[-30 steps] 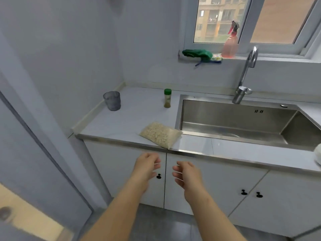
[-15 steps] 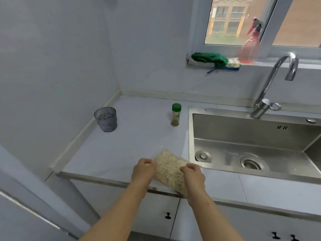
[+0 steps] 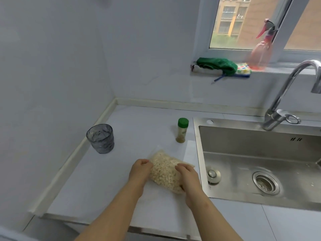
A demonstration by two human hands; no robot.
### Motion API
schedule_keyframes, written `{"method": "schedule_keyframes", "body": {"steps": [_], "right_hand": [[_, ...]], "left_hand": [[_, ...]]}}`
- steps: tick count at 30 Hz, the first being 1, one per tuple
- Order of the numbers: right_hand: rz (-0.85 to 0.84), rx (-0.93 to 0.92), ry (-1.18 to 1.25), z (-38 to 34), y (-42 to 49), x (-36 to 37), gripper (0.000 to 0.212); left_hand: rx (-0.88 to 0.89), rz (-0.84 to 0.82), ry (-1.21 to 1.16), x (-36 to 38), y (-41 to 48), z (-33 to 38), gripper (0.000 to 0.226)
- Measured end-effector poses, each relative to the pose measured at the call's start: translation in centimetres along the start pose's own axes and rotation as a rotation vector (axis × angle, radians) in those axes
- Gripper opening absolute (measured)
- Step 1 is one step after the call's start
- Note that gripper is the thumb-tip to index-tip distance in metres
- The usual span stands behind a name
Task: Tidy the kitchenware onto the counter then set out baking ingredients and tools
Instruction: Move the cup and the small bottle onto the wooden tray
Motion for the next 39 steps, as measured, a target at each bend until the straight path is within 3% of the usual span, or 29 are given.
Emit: {"method": "schedule_keyframes", "body": {"steps": [3,7,11,14,18,27,30,34,39], "right_hand": [[0.033,0.012,-0.064,-1.0,1.5,0.0,0.008],[0.204,-0.084,-0.301,-3.2,3.8,-0.2,0.009],[0.200,-0.189,-0.425,-4.8,4.5,2.2,0.019],[0.128,-0.243,-0.369,-4.5,4.8,4.8,0.015],[0.059,-0.252,-0.310,-4.3,4.8,7.6,0.016],[0.047,-0.255,-0.264,-5.1,5.5,8.7,0.014],[0.056,-0.236,-0.273,-5.1,5.7,8.5,0.010],[0.055,-0.231,-0.247,-5.2,5.8,8.3,0.007],[0.024,-0.220,-0.216,-5.6,5.8,8.1,0.010]], "left_hand": [[-0.012,0.049,0.001,-0.3,0.9,0.5,0.017],[0.019,0.285,0.033,-2.1,2.3,0.2,0.031],[-0.022,0.446,-0.030,-4.9,3.1,-0.3,0.037],[-0.021,0.450,-0.047,-6.7,4.1,-0.1,0.046],[-0.021,0.483,-0.112,-9.6,5.7,0.8,0.074],[0.276,0.540,-0.015,-12.9,10.3,3.0,0.122],[0.315,0.465,-0.070,-12.4,10.9,2.8,0.115],[0.312,0.484,-0.025,-12.2,12.0,2.3,0.097],[0.211,0.394,-0.017,-9.9,12.3,0.8,0.085]]}}
Point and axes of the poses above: each hand's wrist, its own y-axis towards the middle knuckle, its own x-axis out of the palm, z = x × y, the point moved 3 cm from there along y, towards the middle knuckle, and after that the axes turned 4 degrees about x, right-handed, at the moved point
